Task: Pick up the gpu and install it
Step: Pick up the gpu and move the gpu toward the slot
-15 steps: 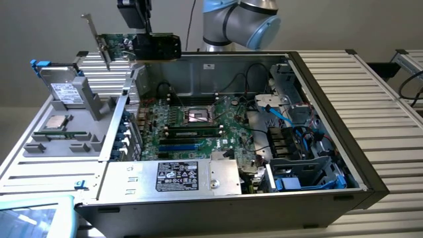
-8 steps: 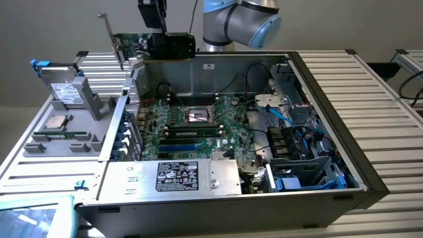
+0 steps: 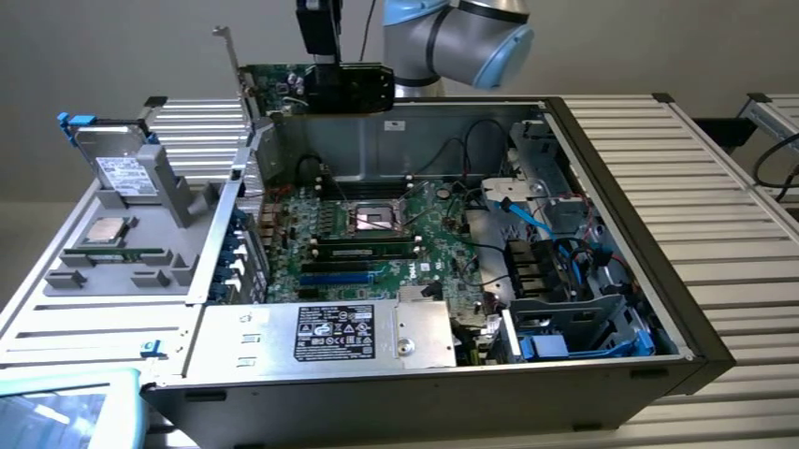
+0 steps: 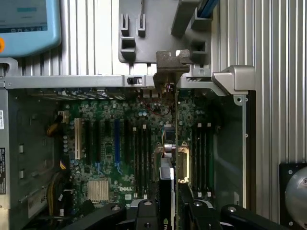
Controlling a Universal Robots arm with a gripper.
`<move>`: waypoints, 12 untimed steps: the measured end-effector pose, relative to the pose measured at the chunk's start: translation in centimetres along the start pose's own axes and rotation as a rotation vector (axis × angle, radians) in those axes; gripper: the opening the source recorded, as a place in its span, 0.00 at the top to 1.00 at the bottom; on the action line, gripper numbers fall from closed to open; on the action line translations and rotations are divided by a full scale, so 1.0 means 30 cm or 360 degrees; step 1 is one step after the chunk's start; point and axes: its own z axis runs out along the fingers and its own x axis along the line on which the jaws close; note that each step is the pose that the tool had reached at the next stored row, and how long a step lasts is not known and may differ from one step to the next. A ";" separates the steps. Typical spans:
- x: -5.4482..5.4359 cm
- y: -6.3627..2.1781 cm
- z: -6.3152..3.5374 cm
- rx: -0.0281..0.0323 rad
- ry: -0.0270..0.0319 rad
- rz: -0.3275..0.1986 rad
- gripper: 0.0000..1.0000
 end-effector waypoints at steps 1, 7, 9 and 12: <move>0.006 -0.002 0.000 -0.00001 0.00000 -0.0001 0.73; 0.064 -0.010 -0.002 -0.00003 0.00001 -0.0004 0.73; 0.089 -0.011 -0.002 0.00000 0.00000 -0.0005 0.73; 0.127 -0.012 -0.003 -0.00002 0.00000 -0.0005 0.73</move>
